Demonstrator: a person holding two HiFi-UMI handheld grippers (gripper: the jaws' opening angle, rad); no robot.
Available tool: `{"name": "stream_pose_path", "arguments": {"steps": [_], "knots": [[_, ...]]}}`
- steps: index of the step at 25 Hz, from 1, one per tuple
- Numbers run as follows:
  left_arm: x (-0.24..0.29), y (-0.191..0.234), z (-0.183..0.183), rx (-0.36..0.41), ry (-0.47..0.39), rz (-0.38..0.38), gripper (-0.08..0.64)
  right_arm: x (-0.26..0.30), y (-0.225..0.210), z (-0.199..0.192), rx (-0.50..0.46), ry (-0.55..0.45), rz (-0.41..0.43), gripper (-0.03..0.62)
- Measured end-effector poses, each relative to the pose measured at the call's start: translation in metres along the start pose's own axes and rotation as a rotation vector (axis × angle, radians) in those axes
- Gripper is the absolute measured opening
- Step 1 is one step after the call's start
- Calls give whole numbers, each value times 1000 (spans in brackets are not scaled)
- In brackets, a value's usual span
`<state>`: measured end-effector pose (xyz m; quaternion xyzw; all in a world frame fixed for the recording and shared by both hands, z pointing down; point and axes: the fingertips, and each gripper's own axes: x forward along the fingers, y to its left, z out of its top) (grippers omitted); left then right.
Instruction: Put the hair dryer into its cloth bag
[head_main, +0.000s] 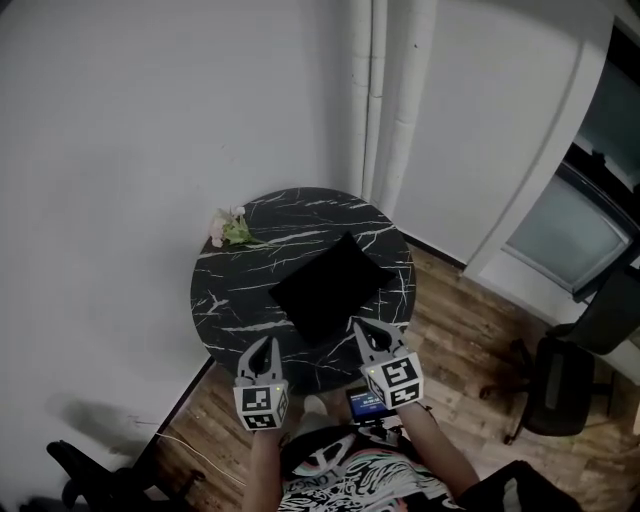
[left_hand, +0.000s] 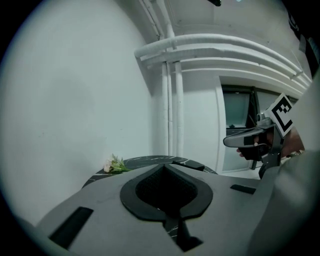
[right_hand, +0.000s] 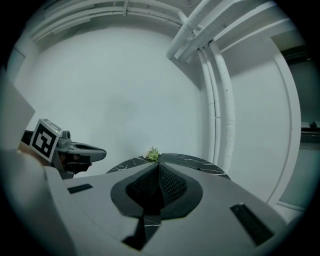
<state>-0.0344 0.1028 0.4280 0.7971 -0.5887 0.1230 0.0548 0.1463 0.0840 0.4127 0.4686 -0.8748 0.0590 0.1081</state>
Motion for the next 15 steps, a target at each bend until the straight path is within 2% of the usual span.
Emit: {"name": "stream_pose_path", "arguments": {"steps": [15], "knots": [[2, -1, -2, -14, -9, 5, 14, -1, 0, -2, -25, 4, 6, 18]]}}
